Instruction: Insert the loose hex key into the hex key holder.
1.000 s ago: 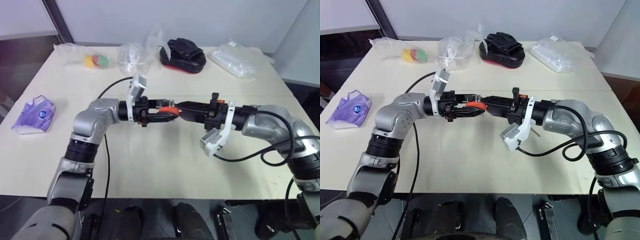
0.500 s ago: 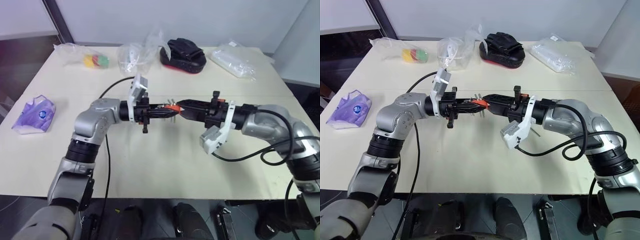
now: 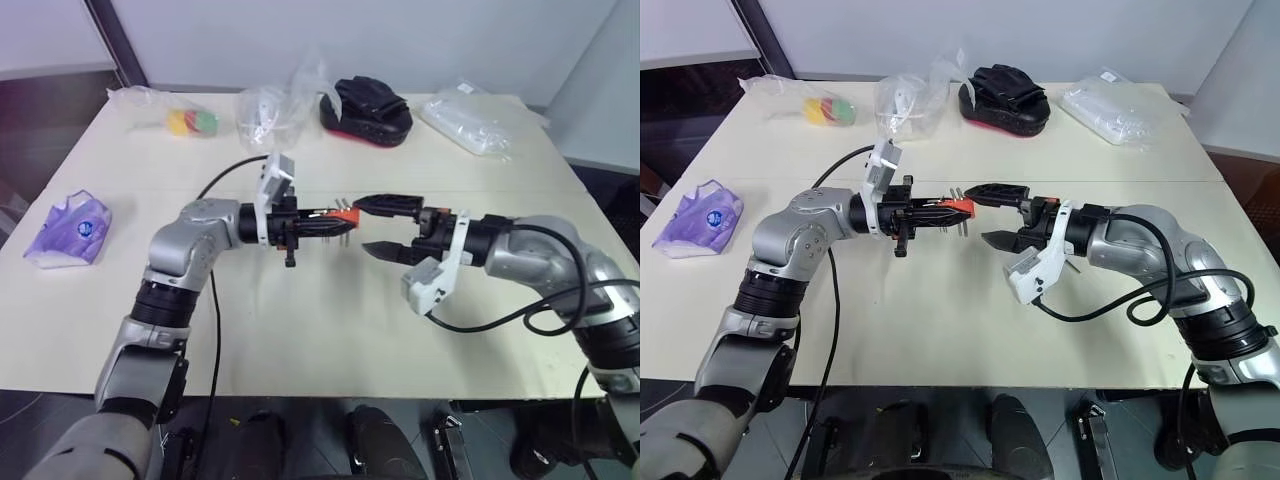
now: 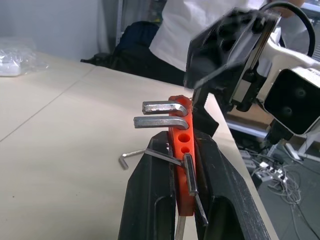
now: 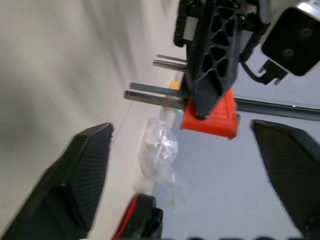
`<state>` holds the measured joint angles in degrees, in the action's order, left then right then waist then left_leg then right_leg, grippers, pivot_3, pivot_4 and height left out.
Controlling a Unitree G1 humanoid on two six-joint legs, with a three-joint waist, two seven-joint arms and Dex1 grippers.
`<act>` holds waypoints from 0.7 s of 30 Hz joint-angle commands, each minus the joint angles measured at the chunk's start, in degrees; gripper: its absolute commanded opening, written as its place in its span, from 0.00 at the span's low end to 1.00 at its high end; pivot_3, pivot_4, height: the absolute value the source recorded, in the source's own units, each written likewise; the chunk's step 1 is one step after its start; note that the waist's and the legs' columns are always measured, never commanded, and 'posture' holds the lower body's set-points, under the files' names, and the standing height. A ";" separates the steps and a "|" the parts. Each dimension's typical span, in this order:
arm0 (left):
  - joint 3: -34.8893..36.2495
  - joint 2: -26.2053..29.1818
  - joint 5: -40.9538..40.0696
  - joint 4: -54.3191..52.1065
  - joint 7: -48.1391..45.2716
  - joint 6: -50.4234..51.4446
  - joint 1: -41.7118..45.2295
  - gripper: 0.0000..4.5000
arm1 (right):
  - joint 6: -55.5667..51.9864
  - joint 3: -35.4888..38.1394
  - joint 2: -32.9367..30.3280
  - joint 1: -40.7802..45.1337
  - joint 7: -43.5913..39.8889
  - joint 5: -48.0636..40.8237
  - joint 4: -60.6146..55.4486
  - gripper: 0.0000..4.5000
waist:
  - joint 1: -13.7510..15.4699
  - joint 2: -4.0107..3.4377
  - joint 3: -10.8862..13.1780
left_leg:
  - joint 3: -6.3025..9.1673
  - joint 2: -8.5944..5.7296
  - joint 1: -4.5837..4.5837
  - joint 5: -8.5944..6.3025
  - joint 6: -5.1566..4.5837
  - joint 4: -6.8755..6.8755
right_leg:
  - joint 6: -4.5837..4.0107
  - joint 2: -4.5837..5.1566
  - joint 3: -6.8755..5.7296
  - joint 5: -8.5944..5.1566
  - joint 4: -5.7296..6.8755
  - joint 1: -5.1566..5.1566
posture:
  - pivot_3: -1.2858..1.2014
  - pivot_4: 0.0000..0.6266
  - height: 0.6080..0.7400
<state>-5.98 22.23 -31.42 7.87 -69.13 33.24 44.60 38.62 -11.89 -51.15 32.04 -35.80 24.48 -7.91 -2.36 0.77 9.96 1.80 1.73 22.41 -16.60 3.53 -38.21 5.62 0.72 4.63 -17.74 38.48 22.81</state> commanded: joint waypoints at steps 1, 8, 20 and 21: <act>0.80 0.38 0.52 -2.05 0.54 -1.96 -0.24 0.00 | -3.86 3.66 -1.09 -2.10 -1.26 -2.70 -2.12 1.00 | 0.05 0.00 0.00 | -0.01 0.00 0.00 0.00 0.00 0.00 | 0.00 0.00 0.00 0.00 0.00 0.00 | 0.52 0.24 1.00; 1.33 0.69 1.67 -3.79 3.07 -3.36 -1.84 0.00 | -41.31 14.01 5.58 -9.47 -4.15 -19.79 -8.23 1.00 | 0.17 0.01 0.00 | 0.02 0.00 0.00 0.00 0.00 -0.03 | 0.00 0.00 0.00 0.00 0.04 -0.03 | 0.52 0.24 1.00; 1.01 0.93 2.28 -3.60 4.49 -4.10 -2.21 0.00 | -95.81 22.28 11.00 -14.04 -3.33 -38.92 -14.23 1.00 | 0.37 -0.01 -0.01 | 0.05 0.00 -0.03 0.00 -0.01 -0.03 | 0.00 -0.02 -0.01 0.00 0.11 -0.04 | 0.52 0.24 1.00; 0.98 0.93 2.28 -3.65 4.53 -4.07 -2.23 0.00 | -96.84 22.52 11.37 -13.94 -2.66 -39.27 -13.43 1.00 | 0.30 -0.01 -0.01 | 0.06 -0.01 -0.03 0.00 -0.01 -0.03 | 0.00 -0.03 -0.01 0.00 0.11 -0.04 | 0.52 0.24 1.00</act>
<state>-5.87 22.84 -29.15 5.84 -64.65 30.37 42.24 -57.09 8.43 -39.68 17.23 -39.39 -13.65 -20.82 -2.07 0.75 9.95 1.84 1.72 22.39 -16.61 3.52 -38.24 5.61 0.68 4.62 -17.74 38.59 22.77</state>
